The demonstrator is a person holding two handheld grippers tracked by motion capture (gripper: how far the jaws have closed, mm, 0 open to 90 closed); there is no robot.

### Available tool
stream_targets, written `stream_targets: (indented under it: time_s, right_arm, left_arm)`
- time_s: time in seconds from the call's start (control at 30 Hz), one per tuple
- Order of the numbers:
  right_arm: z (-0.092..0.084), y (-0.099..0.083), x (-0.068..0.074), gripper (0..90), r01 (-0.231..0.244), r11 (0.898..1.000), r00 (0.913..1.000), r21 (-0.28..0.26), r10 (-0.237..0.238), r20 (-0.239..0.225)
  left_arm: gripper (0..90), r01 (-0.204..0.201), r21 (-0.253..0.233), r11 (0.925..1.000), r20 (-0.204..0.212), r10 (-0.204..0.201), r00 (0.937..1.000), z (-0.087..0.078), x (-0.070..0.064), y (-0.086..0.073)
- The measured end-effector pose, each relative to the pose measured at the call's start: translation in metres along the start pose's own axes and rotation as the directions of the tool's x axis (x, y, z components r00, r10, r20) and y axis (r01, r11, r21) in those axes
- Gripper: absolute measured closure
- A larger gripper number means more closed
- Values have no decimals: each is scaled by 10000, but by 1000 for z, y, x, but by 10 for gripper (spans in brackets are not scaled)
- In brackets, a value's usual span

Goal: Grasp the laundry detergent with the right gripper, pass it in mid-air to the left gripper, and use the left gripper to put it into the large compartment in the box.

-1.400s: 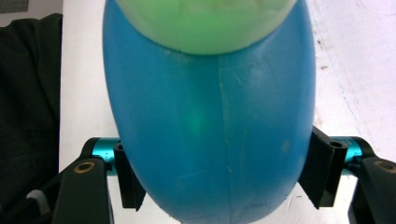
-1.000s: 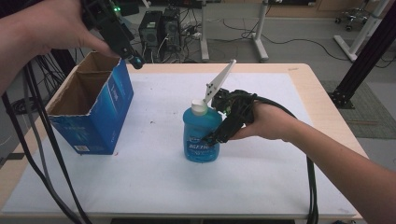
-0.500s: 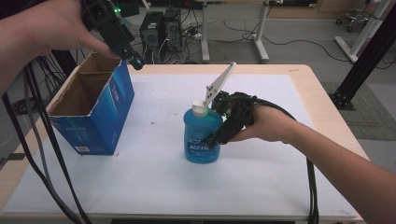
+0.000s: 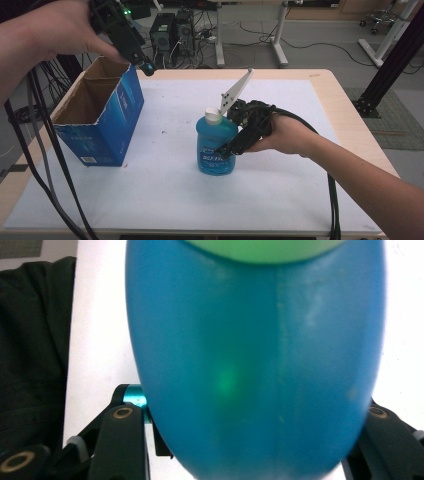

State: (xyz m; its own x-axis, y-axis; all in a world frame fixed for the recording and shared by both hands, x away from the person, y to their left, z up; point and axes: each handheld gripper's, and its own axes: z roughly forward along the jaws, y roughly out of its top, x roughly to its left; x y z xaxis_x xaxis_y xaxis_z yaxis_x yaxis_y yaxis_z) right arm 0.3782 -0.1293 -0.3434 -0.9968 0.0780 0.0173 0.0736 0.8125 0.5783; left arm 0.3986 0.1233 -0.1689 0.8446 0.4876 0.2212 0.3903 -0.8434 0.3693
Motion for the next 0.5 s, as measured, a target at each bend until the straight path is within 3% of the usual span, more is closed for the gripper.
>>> stream_targets:
  time_s: [0.4,0.5]
  right_arm:
    - [-4,-1,-3,469,-13,9994,10000,-342,12,-56]
    - [-13,1,-4,469,-248,9960,9997,-856,241,-88]
  left_arm:
    - [181,-212,-91,9997,142,214,9997,-2,-3,0]
    - [181,-445,-308,9985,465,459,9979,-3,-6,2]
